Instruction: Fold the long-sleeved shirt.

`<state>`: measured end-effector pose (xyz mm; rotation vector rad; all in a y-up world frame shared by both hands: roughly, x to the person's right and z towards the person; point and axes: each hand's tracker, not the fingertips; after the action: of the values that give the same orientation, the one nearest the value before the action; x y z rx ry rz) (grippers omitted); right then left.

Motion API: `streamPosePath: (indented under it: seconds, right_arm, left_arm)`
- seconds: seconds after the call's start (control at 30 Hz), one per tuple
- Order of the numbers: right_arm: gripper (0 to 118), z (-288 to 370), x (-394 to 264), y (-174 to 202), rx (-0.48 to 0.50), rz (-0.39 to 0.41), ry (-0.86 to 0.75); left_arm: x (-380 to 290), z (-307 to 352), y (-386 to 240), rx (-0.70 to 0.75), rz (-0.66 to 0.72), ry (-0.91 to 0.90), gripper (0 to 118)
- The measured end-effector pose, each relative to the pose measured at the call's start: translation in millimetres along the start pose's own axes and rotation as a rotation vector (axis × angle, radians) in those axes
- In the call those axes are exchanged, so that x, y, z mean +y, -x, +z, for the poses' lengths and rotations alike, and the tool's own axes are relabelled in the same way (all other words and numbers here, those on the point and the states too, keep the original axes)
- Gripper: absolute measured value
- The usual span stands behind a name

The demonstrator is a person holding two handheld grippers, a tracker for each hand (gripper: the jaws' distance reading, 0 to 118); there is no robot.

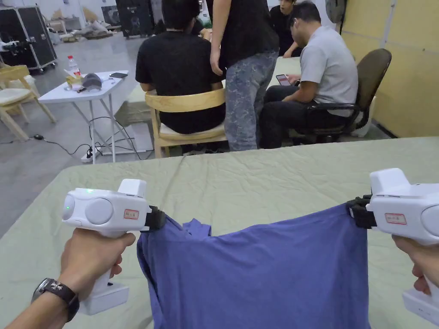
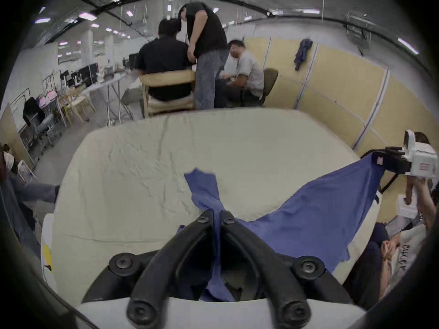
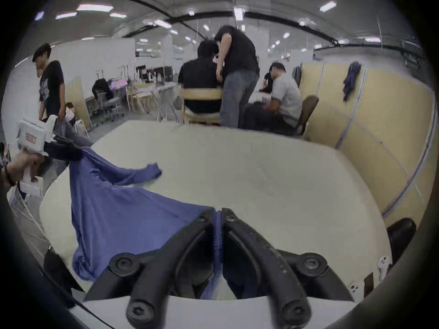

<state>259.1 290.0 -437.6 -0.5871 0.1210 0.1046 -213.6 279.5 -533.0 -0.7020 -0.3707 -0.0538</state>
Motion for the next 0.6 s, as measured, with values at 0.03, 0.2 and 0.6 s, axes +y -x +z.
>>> streamPosePath:
  seconds: [0.03,0.2,0.6]
  right_arm:
    - [6,16.5,10.7,0.5,-0.006,-0.004,-0.040]
    - [6,83.5,63.1,4.7,-0.037,0.008,-0.175]
    - [7,183.8,193.5,-3.8,-0.108,0.013,-0.396]
  left_arm:
    - [8.2,18.5,0.1,0.013,-0.011,-0.032,4]
    - [52.8,106.4,4.0,0.048,-0.019,-0.198,4]
    - [179.5,262.0,-0.5,0.140,-0.093,-0.465,4]
